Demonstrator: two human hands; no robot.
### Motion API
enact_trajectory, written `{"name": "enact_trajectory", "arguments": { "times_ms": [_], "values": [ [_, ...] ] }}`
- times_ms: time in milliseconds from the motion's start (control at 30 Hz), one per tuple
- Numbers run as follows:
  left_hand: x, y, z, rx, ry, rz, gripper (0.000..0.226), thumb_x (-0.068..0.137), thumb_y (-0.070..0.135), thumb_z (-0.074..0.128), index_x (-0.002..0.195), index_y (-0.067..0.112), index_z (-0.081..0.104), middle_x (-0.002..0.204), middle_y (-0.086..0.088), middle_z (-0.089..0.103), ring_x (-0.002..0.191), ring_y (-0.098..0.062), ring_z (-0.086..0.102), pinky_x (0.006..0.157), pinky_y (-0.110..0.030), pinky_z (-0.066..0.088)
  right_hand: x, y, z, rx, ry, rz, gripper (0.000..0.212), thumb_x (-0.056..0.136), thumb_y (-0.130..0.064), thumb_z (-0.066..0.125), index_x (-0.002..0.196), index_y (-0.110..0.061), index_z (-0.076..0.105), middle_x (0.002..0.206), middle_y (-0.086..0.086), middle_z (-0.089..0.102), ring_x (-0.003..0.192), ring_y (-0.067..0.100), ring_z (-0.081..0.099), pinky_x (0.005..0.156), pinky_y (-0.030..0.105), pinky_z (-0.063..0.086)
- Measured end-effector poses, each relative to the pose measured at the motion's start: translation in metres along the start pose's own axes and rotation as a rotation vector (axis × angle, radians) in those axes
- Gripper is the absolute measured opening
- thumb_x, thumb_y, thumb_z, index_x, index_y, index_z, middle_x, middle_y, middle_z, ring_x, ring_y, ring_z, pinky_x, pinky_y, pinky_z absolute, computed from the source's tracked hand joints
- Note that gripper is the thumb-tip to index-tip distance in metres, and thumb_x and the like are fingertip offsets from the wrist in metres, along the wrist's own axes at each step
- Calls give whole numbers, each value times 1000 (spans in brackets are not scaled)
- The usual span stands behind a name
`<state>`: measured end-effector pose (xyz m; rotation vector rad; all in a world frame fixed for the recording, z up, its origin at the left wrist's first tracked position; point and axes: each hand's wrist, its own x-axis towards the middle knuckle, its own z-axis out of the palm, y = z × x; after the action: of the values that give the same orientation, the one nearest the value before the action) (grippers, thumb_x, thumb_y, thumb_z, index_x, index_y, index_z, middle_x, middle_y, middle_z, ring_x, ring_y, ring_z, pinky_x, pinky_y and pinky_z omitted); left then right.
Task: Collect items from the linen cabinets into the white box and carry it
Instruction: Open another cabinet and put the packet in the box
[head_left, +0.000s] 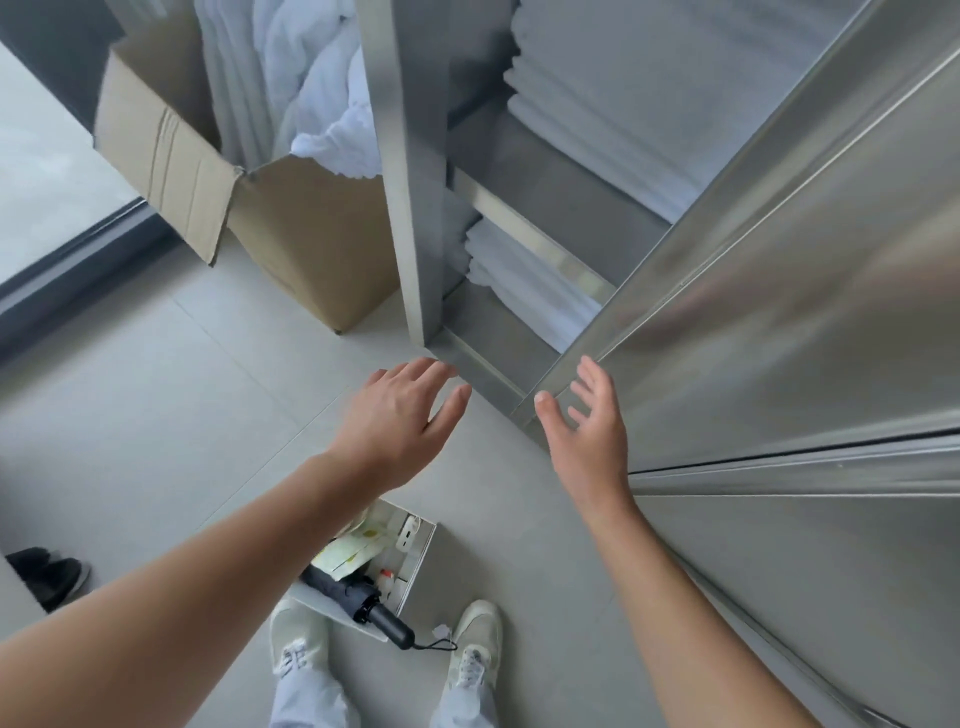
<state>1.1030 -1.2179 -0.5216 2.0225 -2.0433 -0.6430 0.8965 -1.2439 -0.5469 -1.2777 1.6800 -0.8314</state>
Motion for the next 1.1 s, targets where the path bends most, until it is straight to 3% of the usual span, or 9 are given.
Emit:
{"name": "enact_trajectory", "arguments": {
  "times_ms": [300,567,700,867,1100],
  "values": [
    [34,-11,18,-64,-52,93,56,99,55,24,120,19,61,119,2,66,107,-23,61,90,-39,45,31,-28,13,104,123,-23,64,92,-16,71,148,-13,39,151,10,48,143,9,41,118,40,37],
    [47,-57,-1,-46,-29,85,57,99,54,25,119,16,62,116,-2,67,106,-27,63,87,-39,46,31,-36,28,164,203,-12,56,90,-7,72,138,-10,44,142,6,52,136,11,46,114,41,42],
    [47,-69,-3,-53,-14,58,58,99,54,24,120,16,62,119,-2,67,108,-27,63,86,-38,44,32,-32,26,101,162,-23,56,91,-11,71,141,-16,46,146,2,52,137,0,44,116,38,40],
    [39,-63,1,-61,-71,75,56,100,53,25,122,16,61,123,0,65,110,-24,62,89,-38,44,15,-11,23,61,165,60,50,93,-17,69,140,-21,51,139,-3,59,121,-16,49,115,37,42],
    [18,-30,16,-62,-157,171,56,99,53,25,122,18,61,122,2,65,107,-24,63,90,-38,44,-19,27,-9,124,372,203,43,95,-9,67,136,-15,54,133,2,61,128,4,55,111,37,47]
  ]
}}
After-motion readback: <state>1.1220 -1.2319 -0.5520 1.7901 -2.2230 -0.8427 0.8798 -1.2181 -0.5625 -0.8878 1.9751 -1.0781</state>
